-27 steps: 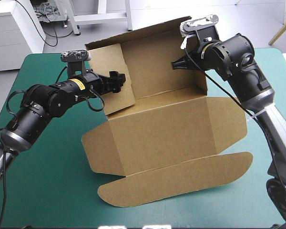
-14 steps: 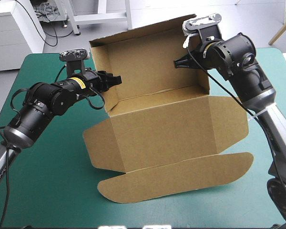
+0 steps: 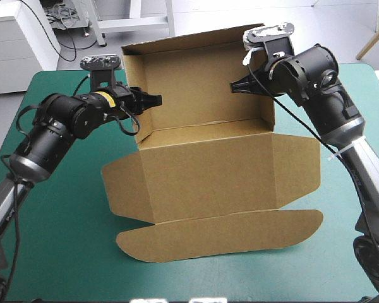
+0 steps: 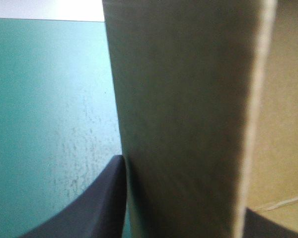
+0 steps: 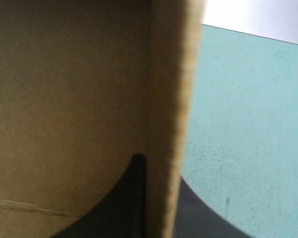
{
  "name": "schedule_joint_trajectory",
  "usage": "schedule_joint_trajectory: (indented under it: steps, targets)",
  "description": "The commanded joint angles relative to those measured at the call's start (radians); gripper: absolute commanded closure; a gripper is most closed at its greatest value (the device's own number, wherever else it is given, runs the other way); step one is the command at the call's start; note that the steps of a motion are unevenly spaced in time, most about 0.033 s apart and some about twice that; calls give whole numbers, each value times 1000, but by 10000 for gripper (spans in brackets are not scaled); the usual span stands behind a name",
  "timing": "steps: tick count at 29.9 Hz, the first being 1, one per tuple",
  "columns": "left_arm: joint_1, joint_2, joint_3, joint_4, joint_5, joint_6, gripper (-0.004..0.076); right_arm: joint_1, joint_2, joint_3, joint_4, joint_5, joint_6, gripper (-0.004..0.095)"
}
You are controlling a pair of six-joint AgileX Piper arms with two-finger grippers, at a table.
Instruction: Fold the box
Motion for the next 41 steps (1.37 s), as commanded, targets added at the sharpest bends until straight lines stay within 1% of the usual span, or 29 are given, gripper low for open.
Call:
schedule_joint_trajectory:
  steps: [1, 2, 5, 8, 10, 11, 13, 17, 22, 28, 32, 38, 41]
  targets:
    - [-11, 66, -175, 43, 95, 59, 734, 2, -42, -29, 18, -3, -6, 926]
    - [-11, 93, -211, 65, 131, 65, 734, 2, -41, -29, 18, 12, 2, 926]
    - [-4, 204, -345, 90, 262, 65, 734, -9, -33, -29, 40, 12, 18, 926]
    - [-4, 299, -449, 84, 369, 72, 734, -54, -21, -10, 161, 12, 20, 926]
    - [-4, 354, -514, 65, 431, 75, 734, -87, -13, 42, 247, 12, 9, 926]
    - [-4, 377, -545, 49, 457, 76, 734, -98, -13, 76, 271, 12, 0, 926]
    - [-4, 413, -578, 32, 490, 82, 734, -108, -13, 148, 271, 12, -1, 926]
    - [-4, 458, -594, 4, 514, 83, 734, -108, -13, 261, 226, 9, -1, 926]
    - [-4, 498, -596, -6, 528, 83, 734, -108, -13, 365, 224, -25, -1, 926]
    - [-4, 500, -596, -8, 528, 83, 734, -108, -13, 369, 222, -35, -3, 927]
    - [-4, 500, -596, -53, 528, 83, 734, -108, -11, 369, 222, -41, -3, 927]
    - [-4, 500, -596, -62, 528, 83, 734, -108, -9, 369, 196, -54, -3, 927]
    - [-4, 501, -596, -69, 528, 83, 734, -120, 8, 369, 207, -50, -3, 927]
